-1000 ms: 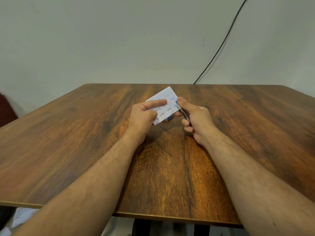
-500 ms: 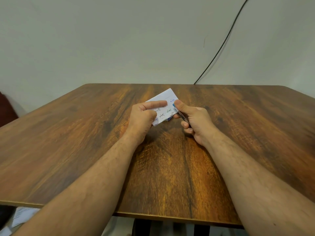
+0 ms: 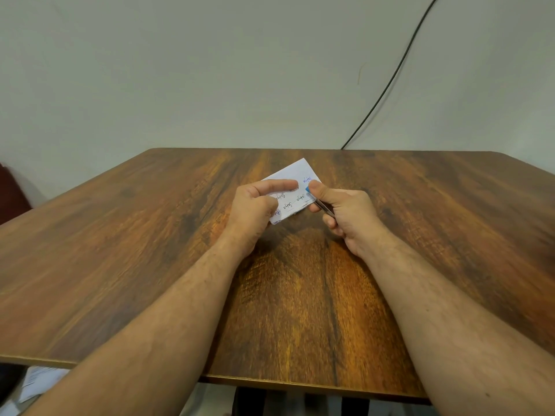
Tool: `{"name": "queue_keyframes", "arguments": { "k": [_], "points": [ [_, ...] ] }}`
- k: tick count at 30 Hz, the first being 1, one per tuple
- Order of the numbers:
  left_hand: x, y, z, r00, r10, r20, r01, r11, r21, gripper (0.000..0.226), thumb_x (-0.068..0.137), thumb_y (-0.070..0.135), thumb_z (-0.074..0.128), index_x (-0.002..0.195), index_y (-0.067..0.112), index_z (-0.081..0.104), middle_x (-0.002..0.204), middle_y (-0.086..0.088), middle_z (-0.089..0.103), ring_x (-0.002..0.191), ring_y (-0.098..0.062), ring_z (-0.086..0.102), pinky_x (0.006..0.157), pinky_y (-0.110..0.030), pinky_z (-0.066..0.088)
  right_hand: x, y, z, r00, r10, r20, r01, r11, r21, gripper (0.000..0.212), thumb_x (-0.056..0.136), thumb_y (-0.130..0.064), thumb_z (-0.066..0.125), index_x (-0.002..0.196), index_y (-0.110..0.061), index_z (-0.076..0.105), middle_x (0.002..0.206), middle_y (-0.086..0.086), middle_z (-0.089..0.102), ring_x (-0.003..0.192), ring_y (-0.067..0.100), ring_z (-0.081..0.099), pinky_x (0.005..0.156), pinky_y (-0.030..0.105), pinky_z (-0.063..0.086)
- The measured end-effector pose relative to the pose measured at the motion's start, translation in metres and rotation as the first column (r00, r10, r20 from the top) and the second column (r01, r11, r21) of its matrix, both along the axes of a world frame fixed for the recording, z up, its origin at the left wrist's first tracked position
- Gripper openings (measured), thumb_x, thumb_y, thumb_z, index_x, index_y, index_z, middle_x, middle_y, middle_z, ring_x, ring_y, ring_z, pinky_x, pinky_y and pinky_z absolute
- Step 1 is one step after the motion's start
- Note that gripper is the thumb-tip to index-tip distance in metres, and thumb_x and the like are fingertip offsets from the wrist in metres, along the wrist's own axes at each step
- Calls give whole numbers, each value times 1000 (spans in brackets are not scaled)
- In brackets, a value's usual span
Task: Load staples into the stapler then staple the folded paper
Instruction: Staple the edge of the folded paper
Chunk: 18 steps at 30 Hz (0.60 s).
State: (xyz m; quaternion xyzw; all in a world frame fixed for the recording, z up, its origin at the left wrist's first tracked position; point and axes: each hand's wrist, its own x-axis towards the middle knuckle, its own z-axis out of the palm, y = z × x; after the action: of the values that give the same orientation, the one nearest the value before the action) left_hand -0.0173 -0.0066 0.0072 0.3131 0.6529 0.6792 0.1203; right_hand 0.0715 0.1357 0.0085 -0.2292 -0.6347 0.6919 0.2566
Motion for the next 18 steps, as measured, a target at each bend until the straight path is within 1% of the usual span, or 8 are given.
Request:
{"name": "queue_keyframes", "arguments": {
  "k": [2, 3, 5, 7, 10, 12, 16, 18],
  "points": [
    [-3, 1, -1, 999, 32, -17, -32, 999, 29, 53, 78, -15, 45, 110, 12, 77, 121, -20, 65, 56, -2, 64, 44, -12, 41, -1, -2, 0, 1000, -11, -14, 11, 1000, -27, 34, 85, -38, 78, 97, -6, 74, 73, 5, 72, 41, 9, 37, 34, 17, 22],
    [-8, 2, -4, 996, 74, -39, -72, 996, 54, 51, 77, -9, 49, 113, 15, 76, 121, -18, 65, 62, -3, 66, 48, -13, 45, -2, -2, 0, 999, -18, -28, 17, 999, -48, 35, 85, -39, 78, 97, -6, 74, 74, 5, 72, 41, 9, 38, 35, 17, 22],
    [-15, 3, -9, 976, 185, -118, -177, 982, 72, 47, 75, 12, 58, 117, 29, 74, 124, -9, 65, 90, -12, 70, 66, -24, 57, -3, -2, 0, 999, -12, -33, 10, 998, -67, 37, 84, -40, 79, 98, -6, 74, 75, 5, 72, 40, 9, 38, 34, 18, 23],
    [-17, 3, -10, 940, 273, -207, -275, 961, 18, 37, 85, 26, 64, 121, 33, 70, 122, 2, 68, 104, -14, 68, 83, -33, 58, -3, -3, -1, 1000, 21, 2, -21, 999, -31, 36, 85, -40, 78, 98, -7, 74, 75, 5, 72, 41, 9, 37, 34, 18, 24],
    [-17, 4, -10, 876, 365, -316, -402, 914, -58, 25, 92, 31, 63, 115, 28, 74, 102, 12, 73, 88, -4, 68, 76, -27, 56, -4, -5, -3, 997, 48, 59, -51, 997, 60, 32, 85, -38, 78, 93, -7, 76, 76, 6, 71, 42, 9, 37, 35, 19, 25],
    [-15, 4, -10, 831, 401, -386, -473, 874, -109, 26, 91, 33, 60, 114, 31, 72, 98, 15, 73, 84, -3, 67, 75, -34, 59, -4, -6, -3, 997, 47, 58, -51, 996, 76, 30, 85, -36, 78, 91, -7, 77, 77, 7, 71, 42, 10, 37, 36, 19, 25],
    [-23, -1, -12, 819, 462, -341, -556, 786, -270, 43, 85, 24, 53, 127, 32, 56, 110, 5, 69, 95, -15, 64, 71, -34, 52, -5, -3, -5, 999, 29, 29, -30, 997, 64, 22, 86, -27, 77, 95, -7, 75, 82, 10, 69, 46, 10, 39, 38, 20, 26],
    [-26, -4, -14, 803, 489, -341, -594, 704, -389, 51, 76, 25, 50, 127, 30, 53, 115, 1, 68, 106, -25, 62, 85, -40, 50, -5, -4, -6, 1000, 21, 14, -22, 997, 70, 14, 86, -17, 73, 97, -9, 74, 83, 11, 66, 47, 11, 39, 39, 20, 25]
  ]
}}
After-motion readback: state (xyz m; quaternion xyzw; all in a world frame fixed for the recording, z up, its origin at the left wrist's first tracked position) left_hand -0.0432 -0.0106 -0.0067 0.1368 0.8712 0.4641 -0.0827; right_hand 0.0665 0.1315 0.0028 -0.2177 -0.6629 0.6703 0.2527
